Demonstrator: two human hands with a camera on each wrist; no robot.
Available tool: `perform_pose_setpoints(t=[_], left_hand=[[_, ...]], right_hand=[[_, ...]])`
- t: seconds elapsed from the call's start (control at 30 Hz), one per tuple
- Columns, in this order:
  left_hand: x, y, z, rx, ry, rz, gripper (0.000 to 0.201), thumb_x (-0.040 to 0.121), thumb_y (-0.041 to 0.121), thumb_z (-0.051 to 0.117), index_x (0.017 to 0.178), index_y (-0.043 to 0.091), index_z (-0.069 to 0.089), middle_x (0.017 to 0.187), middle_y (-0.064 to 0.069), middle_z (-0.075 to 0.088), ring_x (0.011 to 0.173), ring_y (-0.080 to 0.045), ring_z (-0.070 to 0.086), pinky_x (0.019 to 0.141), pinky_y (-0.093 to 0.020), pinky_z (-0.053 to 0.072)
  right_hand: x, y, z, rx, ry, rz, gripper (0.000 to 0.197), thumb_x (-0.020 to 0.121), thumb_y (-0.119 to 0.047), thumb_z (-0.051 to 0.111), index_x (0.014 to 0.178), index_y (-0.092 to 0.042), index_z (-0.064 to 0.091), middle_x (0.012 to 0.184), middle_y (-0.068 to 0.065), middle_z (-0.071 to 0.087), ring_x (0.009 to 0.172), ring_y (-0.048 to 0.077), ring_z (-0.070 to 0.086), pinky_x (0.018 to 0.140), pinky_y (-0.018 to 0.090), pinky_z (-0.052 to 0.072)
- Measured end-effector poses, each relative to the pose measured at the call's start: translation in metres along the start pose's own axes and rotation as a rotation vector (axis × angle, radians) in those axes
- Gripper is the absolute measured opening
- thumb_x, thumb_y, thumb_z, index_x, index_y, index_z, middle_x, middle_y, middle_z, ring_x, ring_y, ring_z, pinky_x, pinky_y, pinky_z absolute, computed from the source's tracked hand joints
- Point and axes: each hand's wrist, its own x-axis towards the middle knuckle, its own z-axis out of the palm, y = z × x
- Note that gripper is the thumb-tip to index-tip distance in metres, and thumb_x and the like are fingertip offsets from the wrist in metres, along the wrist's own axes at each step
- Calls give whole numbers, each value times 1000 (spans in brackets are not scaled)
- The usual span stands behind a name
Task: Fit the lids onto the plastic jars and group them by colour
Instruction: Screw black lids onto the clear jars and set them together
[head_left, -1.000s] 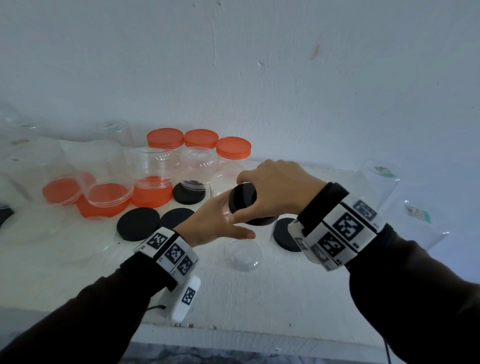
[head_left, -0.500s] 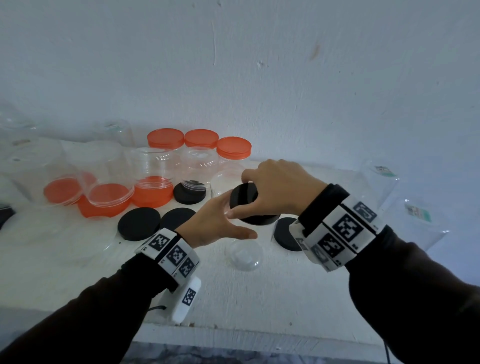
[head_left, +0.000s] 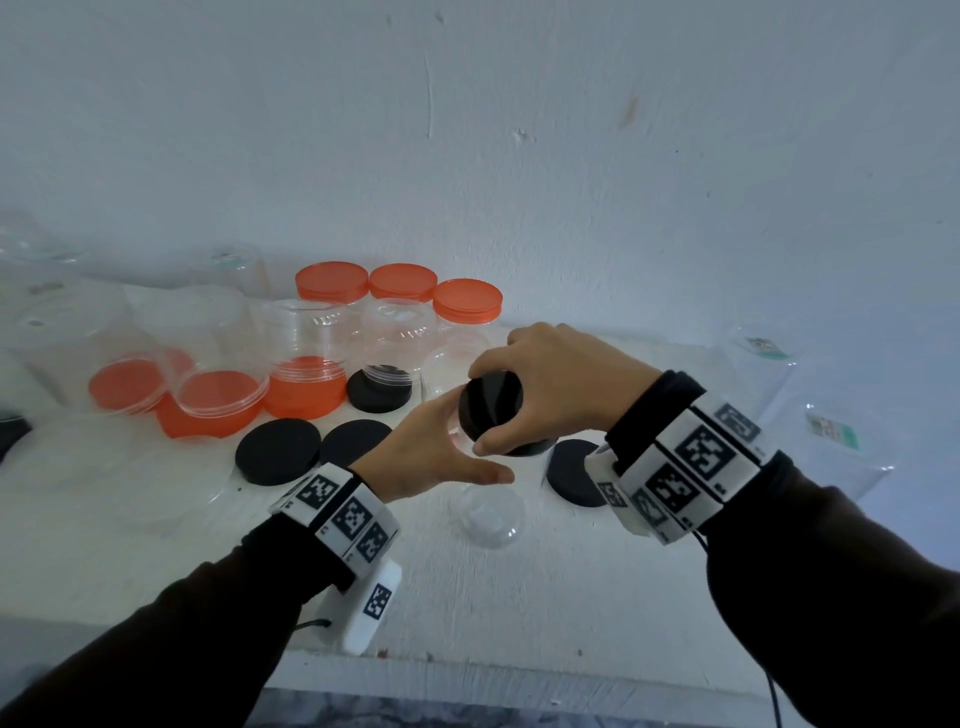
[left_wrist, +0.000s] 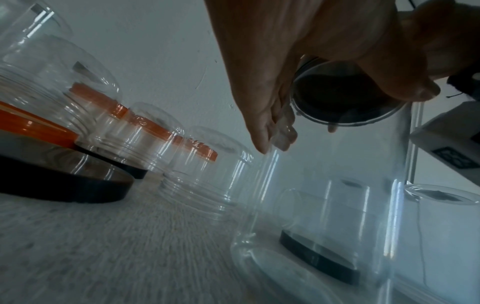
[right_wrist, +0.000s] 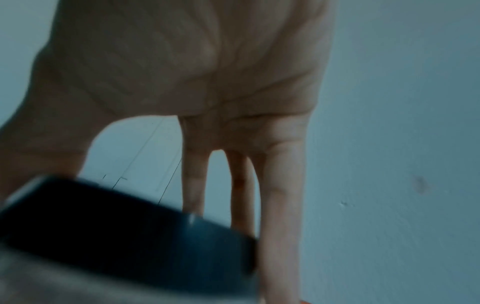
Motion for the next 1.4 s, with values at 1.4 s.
perform_pose_setpoints(t=[1.4], left_hand=[[95, -45, -20, 920, 36, 103, 80, 81, 64, 48, 143, 17, 31, 152, 5, 26, 141, -14, 19, 115, -44, 15]], right_hand=[[31, 118, -7, 271, 388, 419, 67, 77, -35, 70, 136, -27, 40, 131, 5, 39, 119, 26, 41, 95, 40, 42]])
